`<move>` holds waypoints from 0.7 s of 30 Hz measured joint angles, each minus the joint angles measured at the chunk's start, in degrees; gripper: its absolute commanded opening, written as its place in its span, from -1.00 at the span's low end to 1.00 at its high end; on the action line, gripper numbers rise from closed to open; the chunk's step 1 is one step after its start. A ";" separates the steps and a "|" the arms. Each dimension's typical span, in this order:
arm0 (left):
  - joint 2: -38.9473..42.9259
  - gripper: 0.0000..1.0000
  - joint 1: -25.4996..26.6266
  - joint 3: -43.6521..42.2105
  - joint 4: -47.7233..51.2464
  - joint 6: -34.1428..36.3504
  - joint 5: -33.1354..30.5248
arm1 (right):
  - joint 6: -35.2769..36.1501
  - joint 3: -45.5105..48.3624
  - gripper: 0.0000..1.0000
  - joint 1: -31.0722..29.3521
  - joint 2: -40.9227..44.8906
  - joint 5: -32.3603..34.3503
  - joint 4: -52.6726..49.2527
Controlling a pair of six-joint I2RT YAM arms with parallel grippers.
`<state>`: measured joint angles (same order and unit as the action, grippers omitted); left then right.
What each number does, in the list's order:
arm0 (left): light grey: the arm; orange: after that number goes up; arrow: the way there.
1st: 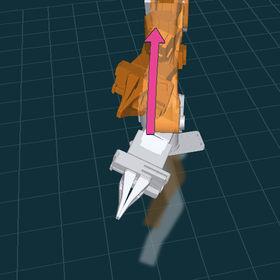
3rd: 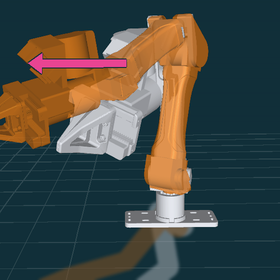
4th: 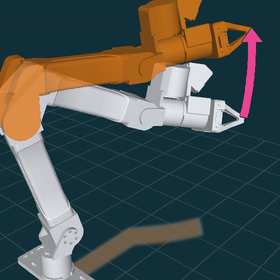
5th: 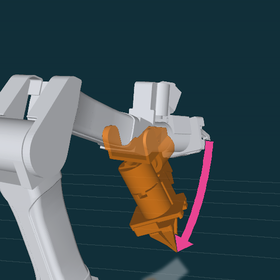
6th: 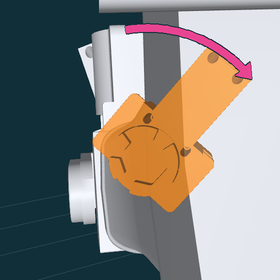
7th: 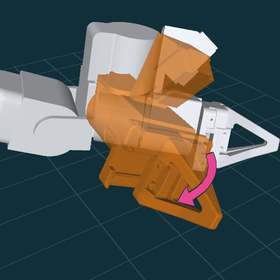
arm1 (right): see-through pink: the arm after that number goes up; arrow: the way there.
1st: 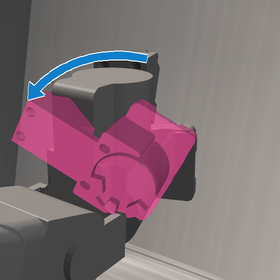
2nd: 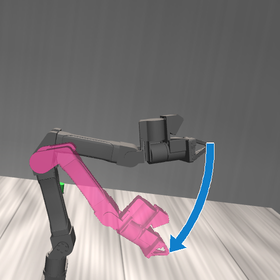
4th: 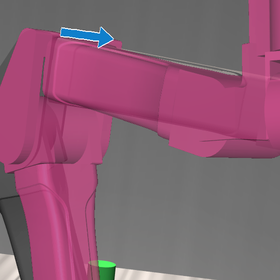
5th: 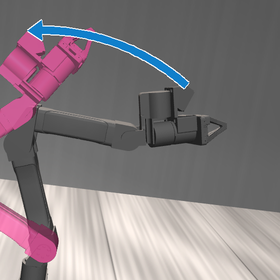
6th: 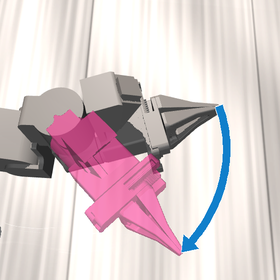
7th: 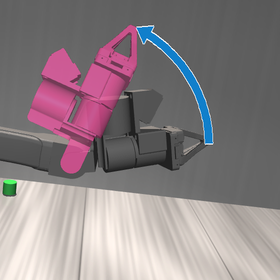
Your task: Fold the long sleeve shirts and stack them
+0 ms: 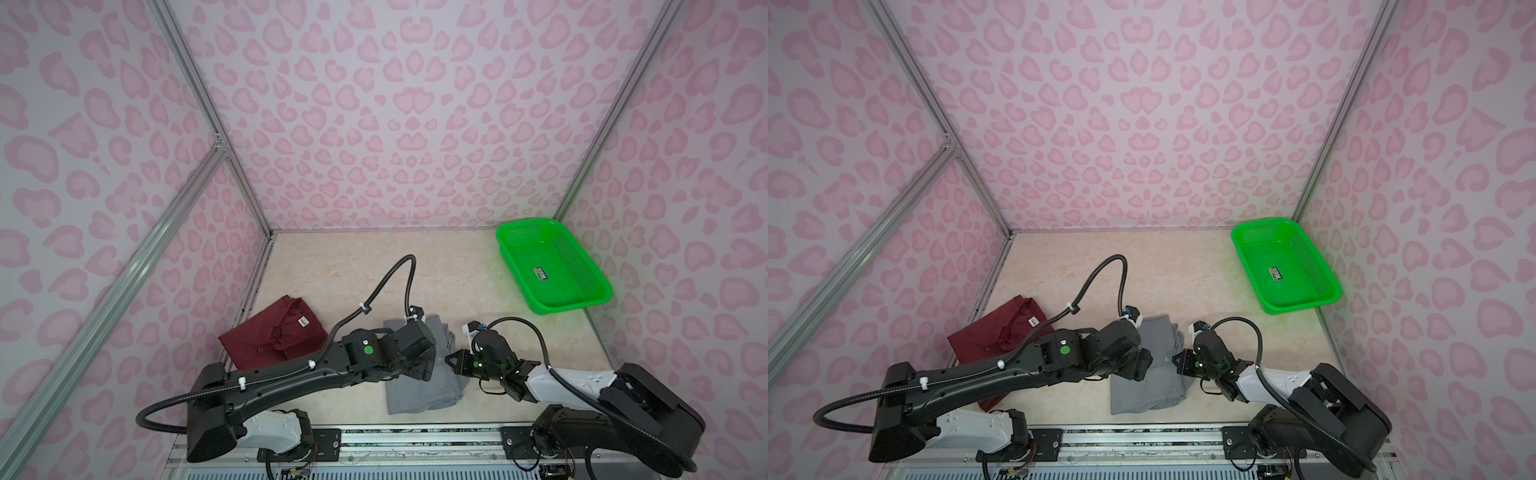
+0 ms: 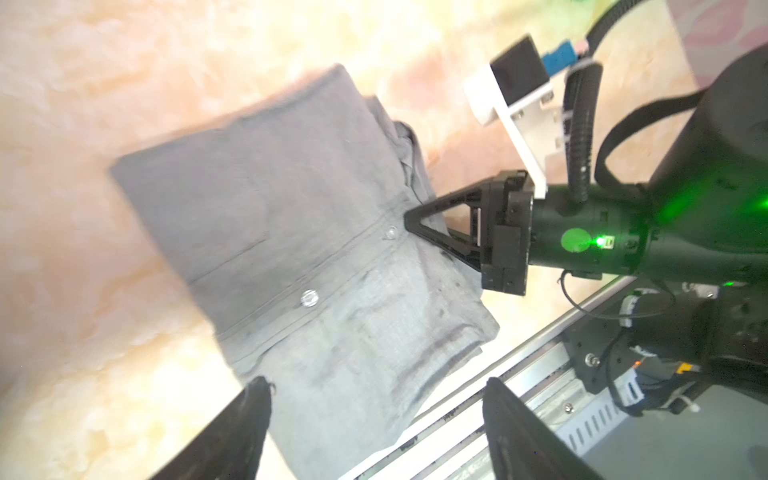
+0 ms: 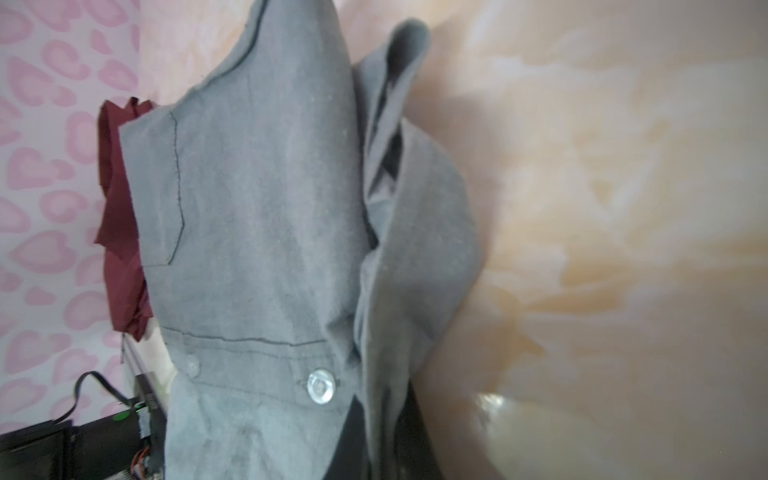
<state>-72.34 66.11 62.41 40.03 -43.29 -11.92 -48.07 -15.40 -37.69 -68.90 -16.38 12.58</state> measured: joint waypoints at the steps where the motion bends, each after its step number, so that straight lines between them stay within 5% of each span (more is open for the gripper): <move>1: 1.97 0.64 -0.87 0.00 0.59 0.00 -0.22 | 0.98 -1.22 -1.00 0.15 2.67 1.75 -4.61; 9: 14.53 0.64 -6.12 -0.90 2.56 0.26 -0.48 | 7.82 -16.46 -1.00 2.36 21.46 15.43 -39.65; 21: 23.10 0.68 -6.93 -3.82 -0.66 1.11 -0.07 | 12.59 -48.89 -1.00 -2.10 15.17 32.76 -73.44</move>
<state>-49.23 59.18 58.59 39.38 -42.17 -11.99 -35.48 -64.29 -39.79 -53.74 16.38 -60.86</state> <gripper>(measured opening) 0.833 0.069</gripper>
